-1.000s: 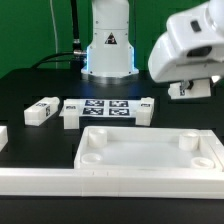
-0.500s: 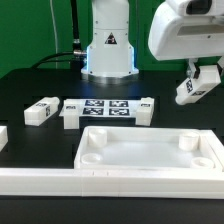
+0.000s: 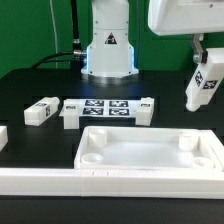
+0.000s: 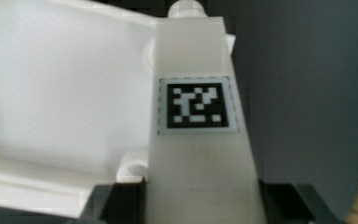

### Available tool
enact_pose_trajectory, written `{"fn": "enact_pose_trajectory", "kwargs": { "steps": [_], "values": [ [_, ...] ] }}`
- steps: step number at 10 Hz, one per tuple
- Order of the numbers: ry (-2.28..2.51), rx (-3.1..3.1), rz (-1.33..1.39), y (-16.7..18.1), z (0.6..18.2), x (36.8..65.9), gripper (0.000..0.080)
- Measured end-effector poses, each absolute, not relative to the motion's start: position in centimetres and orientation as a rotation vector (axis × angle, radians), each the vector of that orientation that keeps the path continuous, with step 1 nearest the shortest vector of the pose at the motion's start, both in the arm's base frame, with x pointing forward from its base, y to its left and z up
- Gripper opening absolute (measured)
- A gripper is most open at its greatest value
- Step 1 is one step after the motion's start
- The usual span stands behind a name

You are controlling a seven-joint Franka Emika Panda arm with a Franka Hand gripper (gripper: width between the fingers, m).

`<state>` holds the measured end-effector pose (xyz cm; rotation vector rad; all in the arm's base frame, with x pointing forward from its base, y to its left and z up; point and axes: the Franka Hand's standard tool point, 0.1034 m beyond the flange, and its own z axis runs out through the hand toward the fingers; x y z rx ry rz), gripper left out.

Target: Assemble desk

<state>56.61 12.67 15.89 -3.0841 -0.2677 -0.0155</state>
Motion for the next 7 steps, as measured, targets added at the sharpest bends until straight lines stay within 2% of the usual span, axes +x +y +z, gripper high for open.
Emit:
{"fn": "enact_pose_trajectory", "kwargs": {
  "steps": [3,5,7],
  "values": [
    [-0.261,-3.047,-0.333,12.7,15.7,56.9,0.029],
    [-0.33,-3.008,-0.557,12.0,17.9,59.5,0.029],
    [-0.345,-3.007,-0.549,11.1,17.4,59.7,0.029]
  ]
}}
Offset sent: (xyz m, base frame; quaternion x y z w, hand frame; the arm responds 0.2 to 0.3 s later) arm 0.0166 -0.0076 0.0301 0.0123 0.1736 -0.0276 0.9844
